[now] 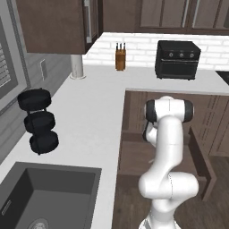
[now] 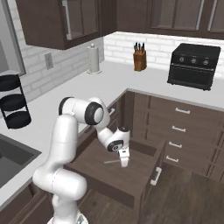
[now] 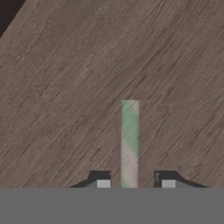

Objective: Take a straw from the drawer in front and place it inside the glass cup on the dining counter.

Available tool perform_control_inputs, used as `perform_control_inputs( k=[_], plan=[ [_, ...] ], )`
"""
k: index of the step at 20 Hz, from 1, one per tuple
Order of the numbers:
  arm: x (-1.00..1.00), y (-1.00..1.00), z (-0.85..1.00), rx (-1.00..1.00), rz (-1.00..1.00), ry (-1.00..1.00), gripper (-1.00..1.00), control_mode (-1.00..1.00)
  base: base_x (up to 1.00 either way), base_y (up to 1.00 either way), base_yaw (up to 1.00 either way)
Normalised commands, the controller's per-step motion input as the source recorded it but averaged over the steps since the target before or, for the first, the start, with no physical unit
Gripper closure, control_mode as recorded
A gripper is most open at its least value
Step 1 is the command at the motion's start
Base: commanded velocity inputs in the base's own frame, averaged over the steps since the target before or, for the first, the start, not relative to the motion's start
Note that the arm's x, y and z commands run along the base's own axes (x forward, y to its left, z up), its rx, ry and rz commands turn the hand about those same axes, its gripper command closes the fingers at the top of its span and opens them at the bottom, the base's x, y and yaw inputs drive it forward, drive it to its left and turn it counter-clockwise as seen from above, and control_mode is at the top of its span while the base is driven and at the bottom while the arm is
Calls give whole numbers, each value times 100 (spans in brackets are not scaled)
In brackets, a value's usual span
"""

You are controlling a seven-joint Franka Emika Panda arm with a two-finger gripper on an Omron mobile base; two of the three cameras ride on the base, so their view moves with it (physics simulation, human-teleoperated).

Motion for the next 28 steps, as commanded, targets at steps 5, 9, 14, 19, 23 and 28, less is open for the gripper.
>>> perform_control_inputs(
  k=[5,9,14,19,23,28],
  plan=[
    [0,0,2,-1,0,7,100,-100,0,0,0],
    [0,0,31,0,0,8,100,-100,0,0,0],
    [0,0,91,0,0,1,100,-100,0,0,0],
    [0,0,100,0,0,0,100,-100,0,0,0],
    [0,0,100,0,6,1,100,-100,0,0,0],
    [0,0,100,0,16,6,100,-100,0,0,0]
  ],
)
